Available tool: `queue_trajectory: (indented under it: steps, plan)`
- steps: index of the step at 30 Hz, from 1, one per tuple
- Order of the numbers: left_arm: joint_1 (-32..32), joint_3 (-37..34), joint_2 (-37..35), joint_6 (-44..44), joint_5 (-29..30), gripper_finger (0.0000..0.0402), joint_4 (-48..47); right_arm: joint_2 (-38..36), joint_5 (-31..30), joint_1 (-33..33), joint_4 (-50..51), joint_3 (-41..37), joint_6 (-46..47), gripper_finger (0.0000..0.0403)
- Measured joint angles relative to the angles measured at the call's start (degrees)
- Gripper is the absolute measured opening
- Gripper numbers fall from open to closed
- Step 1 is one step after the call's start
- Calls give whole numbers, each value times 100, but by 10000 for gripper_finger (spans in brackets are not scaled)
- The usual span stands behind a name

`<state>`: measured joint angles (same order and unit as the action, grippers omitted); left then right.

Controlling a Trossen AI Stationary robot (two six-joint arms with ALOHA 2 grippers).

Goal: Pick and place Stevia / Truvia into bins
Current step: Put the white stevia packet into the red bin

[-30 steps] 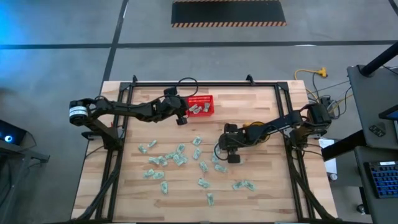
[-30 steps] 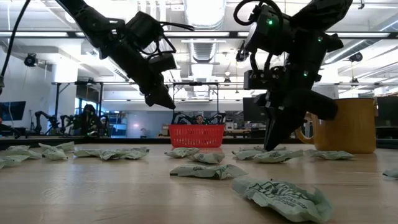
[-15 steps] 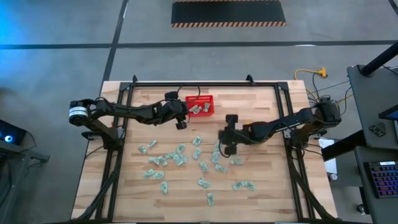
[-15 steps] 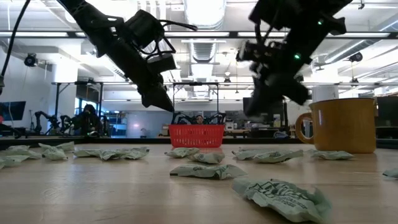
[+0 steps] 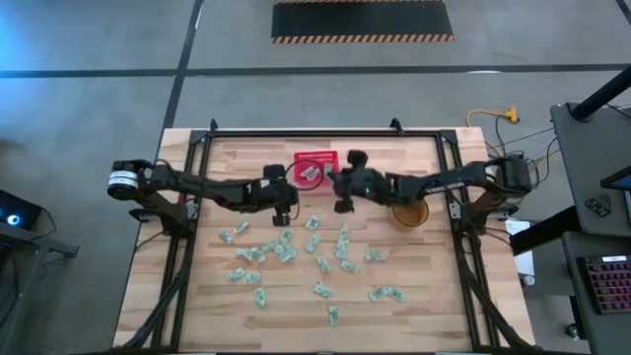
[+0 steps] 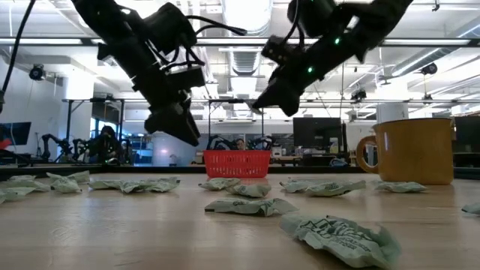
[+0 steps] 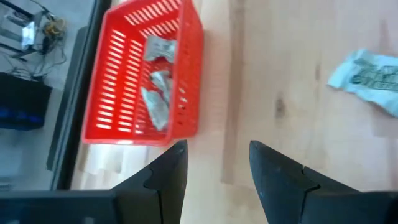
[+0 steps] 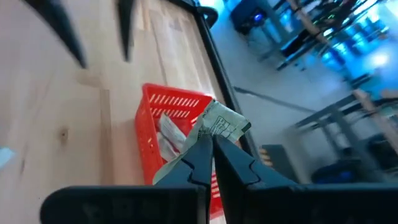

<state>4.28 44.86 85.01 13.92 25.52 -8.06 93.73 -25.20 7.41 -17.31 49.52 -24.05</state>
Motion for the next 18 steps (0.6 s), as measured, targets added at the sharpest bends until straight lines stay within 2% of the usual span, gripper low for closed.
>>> queue_trajectory:
  steps: [4,11,18]
  plan:
    - [-140,2,2,-388,0,155,-151,174,702,506,-171,-2,271,9]
    - [-289,2,2,-763,0,155,-207,399,755,1076,-401,-2,633,14]
    - [-307,2,2,-934,-2,155,-215,462,1332,1279,-417,-2,755,67]
